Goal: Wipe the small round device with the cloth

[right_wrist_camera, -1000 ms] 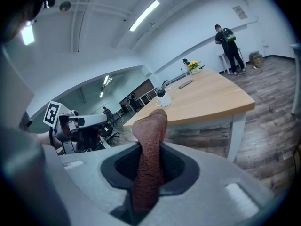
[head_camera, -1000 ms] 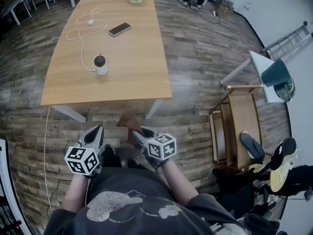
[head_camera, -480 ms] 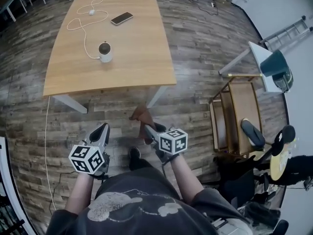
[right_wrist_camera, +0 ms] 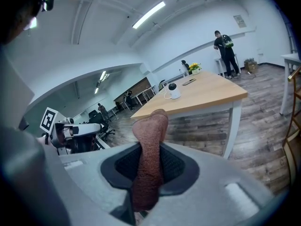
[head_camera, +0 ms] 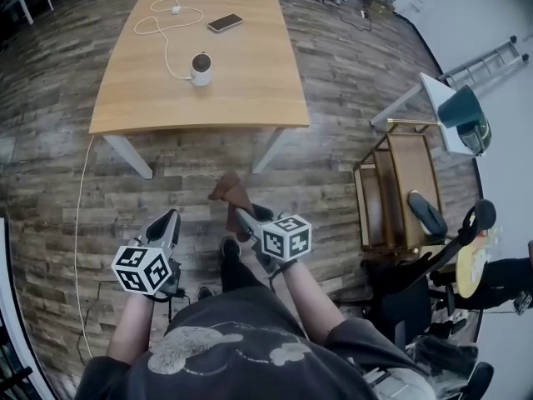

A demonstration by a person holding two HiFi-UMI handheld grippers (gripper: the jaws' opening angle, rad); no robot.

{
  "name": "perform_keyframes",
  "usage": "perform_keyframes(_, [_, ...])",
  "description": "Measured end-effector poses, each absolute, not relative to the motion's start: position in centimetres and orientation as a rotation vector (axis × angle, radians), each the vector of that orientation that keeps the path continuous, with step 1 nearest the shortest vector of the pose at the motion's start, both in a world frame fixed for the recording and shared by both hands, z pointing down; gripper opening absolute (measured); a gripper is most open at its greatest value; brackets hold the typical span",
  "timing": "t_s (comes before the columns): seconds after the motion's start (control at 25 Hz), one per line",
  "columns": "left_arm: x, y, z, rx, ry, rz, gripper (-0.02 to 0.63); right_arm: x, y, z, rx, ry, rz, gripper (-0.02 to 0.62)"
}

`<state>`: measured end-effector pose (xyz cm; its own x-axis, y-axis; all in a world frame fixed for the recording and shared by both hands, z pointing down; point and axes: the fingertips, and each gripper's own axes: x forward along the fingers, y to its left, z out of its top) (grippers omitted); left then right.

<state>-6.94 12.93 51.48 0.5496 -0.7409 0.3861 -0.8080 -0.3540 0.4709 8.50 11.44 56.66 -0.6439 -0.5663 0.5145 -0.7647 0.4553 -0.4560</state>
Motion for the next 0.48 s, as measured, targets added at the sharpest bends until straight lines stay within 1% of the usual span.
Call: perform_keyframes(0.48, [-7.7,20.8,49.7,2.226,-1.211,0.088,0.018,9.2,20.8,55.8,1.269,-2.38,0.989,0.075])
